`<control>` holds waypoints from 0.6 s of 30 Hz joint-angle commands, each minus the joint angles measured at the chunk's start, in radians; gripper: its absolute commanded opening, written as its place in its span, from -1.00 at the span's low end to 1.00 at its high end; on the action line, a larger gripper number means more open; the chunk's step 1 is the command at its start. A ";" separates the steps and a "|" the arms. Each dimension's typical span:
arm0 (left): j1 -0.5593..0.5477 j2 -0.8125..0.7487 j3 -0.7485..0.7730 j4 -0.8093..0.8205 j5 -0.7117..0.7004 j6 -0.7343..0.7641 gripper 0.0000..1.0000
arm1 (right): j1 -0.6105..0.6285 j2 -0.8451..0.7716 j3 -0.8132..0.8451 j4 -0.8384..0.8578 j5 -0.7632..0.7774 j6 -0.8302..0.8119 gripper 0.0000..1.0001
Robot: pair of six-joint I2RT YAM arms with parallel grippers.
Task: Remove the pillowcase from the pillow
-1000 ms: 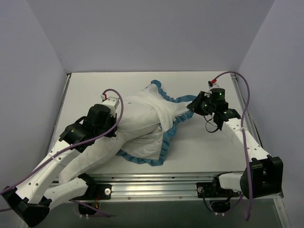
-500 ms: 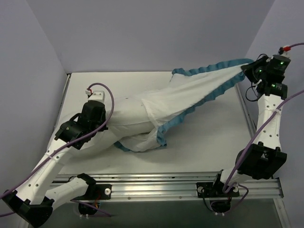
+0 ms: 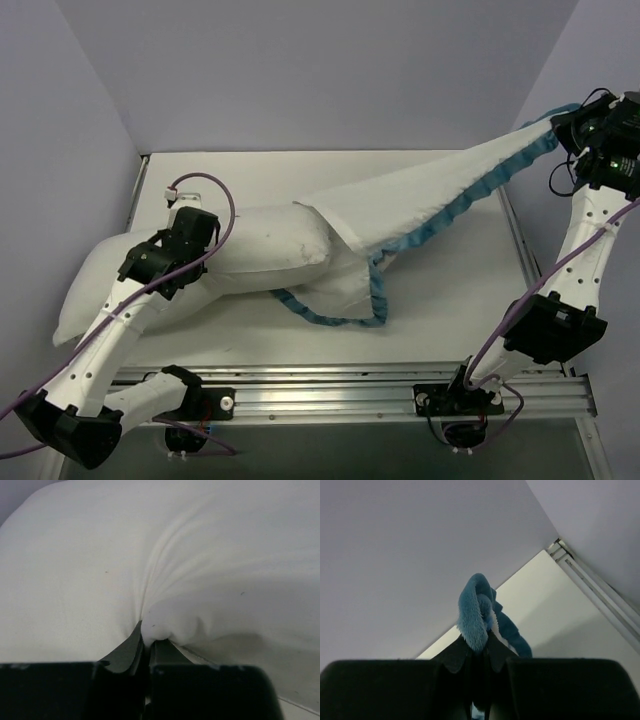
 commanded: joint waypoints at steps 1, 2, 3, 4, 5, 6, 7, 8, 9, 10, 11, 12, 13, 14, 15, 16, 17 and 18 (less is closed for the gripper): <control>0.024 0.008 0.034 -0.073 -0.145 0.015 -0.95 | -0.036 0.002 0.085 0.069 0.028 -0.018 -1.00; 0.024 0.011 0.031 -0.070 -0.137 0.014 -0.95 | -0.039 0.009 0.103 0.054 0.020 -0.020 -1.00; 0.024 0.009 0.030 -0.067 -0.129 0.014 -0.95 | -0.039 0.023 0.144 0.044 0.014 -0.023 -1.00; 0.024 0.009 0.028 -0.067 -0.129 0.012 -0.95 | -0.042 0.031 0.164 0.040 0.000 -0.024 -1.00; 0.024 0.009 0.028 -0.064 -0.128 0.009 -0.95 | -0.044 0.034 0.180 0.046 -0.009 -0.021 -1.00; 0.024 0.009 0.026 -0.062 -0.117 0.008 -0.95 | -0.044 0.038 0.209 0.052 -0.020 -0.014 -1.00; 0.024 0.009 0.023 -0.053 -0.103 0.004 -0.95 | -0.045 0.042 0.220 0.063 -0.061 -0.006 -1.00; 0.024 0.005 0.020 -0.042 -0.084 0.001 -0.95 | -0.044 0.042 0.226 0.099 -0.093 0.006 -1.00; 0.024 0.003 0.014 -0.032 -0.035 -0.002 -0.95 | -0.041 0.046 0.233 0.121 -0.129 0.034 -1.00; 0.024 0.005 0.011 -0.007 -0.013 -0.003 -0.95 | -0.036 0.048 0.237 0.144 -0.164 0.043 -1.00; 0.024 0.011 0.010 0.004 0.002 -0.014 -0.95 | -0.022 0.052 0.241 0.182 -0.226 0.051 -1.00; 0.024 0.018 0.011 0.010 0.018 -0.019 -0.95 | -0.013 0.055 0.244 0.201 -0.256 0.059 -1.00; 0.024 0.028 0.023 0.022 0.039 -0.022 -0.95 | -0.004 0.055 0.244 0.222 -0.282 0.063 -1.00; 0.026 0.050 0.034 0.028 0.044 -0.028 -0.95 | 0.017 0.055 0.246 0.247 -0.308 0.063 -1.00; 0.026 0.064 0.045 0.033 0.047 -0.029 -0.95 | 0.030 0.054 0.249 0.254 -0.319 0.059 -1.00; 0.029 0.078 0.078 0.050 0.058 -0.025 -0.95 | 0.044 0.055 0.253 0.262 -0.328 0.043 -1.00; 0.042 0.110 0.100 0.059 0.067 -0.013 -0.95 | 0.056 0.055 0.270 0.268 -0.333 0.036 -1.00; 0.053 0.126 0.123 0.068 0.081 -0.006 -0.95 | 0.073 0.060 0.281 0.267 -0.330 0.028 -1.00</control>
